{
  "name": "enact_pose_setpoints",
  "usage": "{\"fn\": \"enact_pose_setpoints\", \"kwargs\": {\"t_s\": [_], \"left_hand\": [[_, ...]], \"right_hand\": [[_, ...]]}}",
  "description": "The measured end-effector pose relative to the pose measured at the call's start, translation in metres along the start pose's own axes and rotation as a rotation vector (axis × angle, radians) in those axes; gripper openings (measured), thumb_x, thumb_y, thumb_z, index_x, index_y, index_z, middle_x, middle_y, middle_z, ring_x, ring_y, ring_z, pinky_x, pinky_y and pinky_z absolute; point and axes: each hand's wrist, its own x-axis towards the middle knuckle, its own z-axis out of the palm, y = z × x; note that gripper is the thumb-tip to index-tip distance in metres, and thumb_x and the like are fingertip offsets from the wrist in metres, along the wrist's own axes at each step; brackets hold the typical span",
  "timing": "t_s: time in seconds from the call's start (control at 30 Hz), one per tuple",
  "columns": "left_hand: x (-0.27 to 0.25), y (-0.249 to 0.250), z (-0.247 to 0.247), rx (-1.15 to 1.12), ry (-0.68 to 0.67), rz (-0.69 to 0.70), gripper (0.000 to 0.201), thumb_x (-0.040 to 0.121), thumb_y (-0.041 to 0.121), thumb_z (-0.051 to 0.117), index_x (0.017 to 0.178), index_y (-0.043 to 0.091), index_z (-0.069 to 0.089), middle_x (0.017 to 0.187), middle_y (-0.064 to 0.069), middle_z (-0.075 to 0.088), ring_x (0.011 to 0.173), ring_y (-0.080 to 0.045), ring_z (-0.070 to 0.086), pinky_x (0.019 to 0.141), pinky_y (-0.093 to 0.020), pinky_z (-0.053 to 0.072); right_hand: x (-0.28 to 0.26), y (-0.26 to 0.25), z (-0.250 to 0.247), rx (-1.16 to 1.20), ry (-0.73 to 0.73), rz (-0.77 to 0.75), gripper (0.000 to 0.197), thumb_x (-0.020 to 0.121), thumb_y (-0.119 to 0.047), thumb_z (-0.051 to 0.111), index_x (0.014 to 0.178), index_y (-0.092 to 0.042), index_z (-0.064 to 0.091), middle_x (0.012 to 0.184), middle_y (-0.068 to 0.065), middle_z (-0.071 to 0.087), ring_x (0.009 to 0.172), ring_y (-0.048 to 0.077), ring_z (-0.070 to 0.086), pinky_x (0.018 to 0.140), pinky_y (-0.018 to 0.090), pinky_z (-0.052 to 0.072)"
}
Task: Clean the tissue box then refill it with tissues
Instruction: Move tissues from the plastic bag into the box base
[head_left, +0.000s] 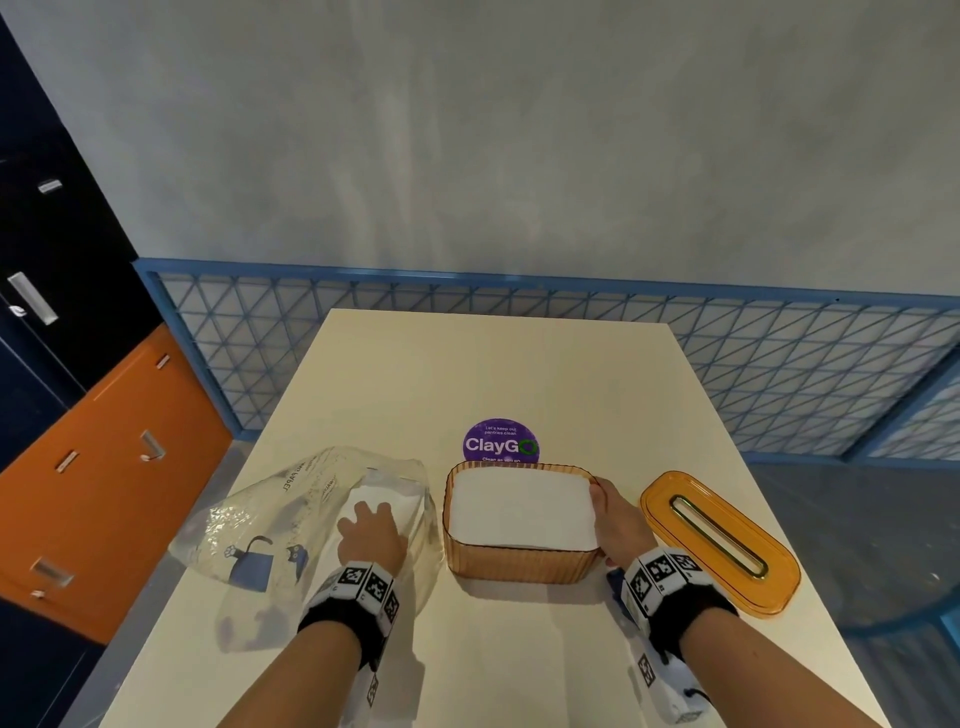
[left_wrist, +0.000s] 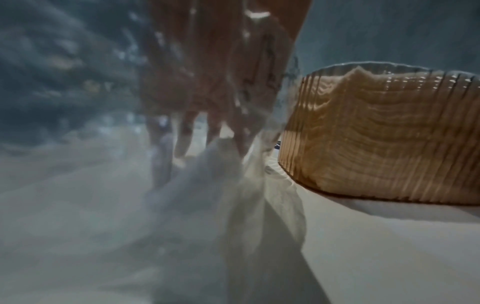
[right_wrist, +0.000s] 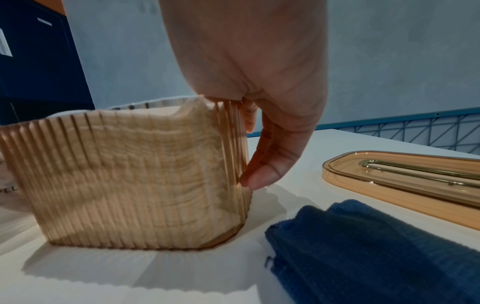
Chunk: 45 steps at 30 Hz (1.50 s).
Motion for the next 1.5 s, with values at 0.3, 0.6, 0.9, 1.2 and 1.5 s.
{"fn": "enact_pose_setpoints", "kwargs": {"t_s": [0.3, 0.6, 0.9, 1.2, 1.5], "left_hand": [[-0.003, 0.007, 0.002, 0.167, 0.044, 0.04, 0.035, 0.094, 0.02, 0.043, 0.128, 0.013, 0.039, 0.132, -0.01, 0.04, 0.118, -0.027, 0.045, 0.099, -0.031, 0.039], [-0.01, 0.012, -0.002, 0.425, 0.034, 0.129, 0.041, 0.089, 0.012, 0.047, 0.128, 0.01, 0.034, 0.126, -0.009, 0.047, 0.114, -0.023, 0.051, 0.097, -0.034, 0.044], [-0.006, 0.003, -0.012, 0.208, 0.12, 0.047, 0.031, 0.097, 0.009, 0.033, 0.127, 0.013, 0.04, 0.132, -0.005, 0.046, 0.121, -0.022, 0.049, 0.097, -0.028, 0.041], [-0.046, -0.002, -0.055, -0.154, 0.558, 0.235, 0.015, 0.078, 0.001, 0.063, 0.092, 0.004, 0.061, 0.09, -0.014, 0.058, 0.078, -0.032, 0.058, 0.049, -0.03, 0.035], [-0.078, 0.054, -0.076, -0.236, 0.891, 0.654, 0.048, 0.05, -0.004, 0.076, 0.083, 0.016, 0.047, 0.076, -0.004, 0.055, 0.068, -0.021, 0.047, 0.044, -0.028, 0.036]], "right_hand": [[0.002, 0.0, 0.001, -0.011, 0.011, -0.002, 0.046, 0.101, -0.039, 0.015, 0.139, -0.02, 0.033, 0.116, 0.02, 0.06, 0.096, 0.034, 0.059, 0.083, 0.045, 0.053], [0.003, 0.001, 0.002, -0.012, 0.021, 0.005, 0.047, 0.101, -0.04, 0.015, 0.139, -0.021, 0.033, 0.116, 0.02, 0.06, 0.096, 0.035, 0.059, 0.085, 0.044, 0.053], [0.004, 0.002, 0.002, -0.044, 0.022, -0.002, 0.046, 0.102, -0.038, 0.015, 0.14, -0.02, 0.032, 0.12, 0.019, 0.059, 0.104, 0.035, 0.058, 0.087, 0.038, 0.048], [0.002, -0.006, -0.011, -0.11, 0.007, -0.033, 0.047, 0.102, -0.033, 0.024, 0.146, -0.017, 0.027, 0.141, 0.018, 0.043, 0.125, 0.035, 0.044, 0.104, 0.039, 0.04], [-0.059, -0.115, -0.042, 0.66, -0.468, 0.017, 0.054, 0.093, -0.059, 0.034, 0.1, -0.013, 0.062, 0.088, 0.013, 0.068, 0.082, 0.034, 0.066, 0.068, 0.038, 0.055]]}}
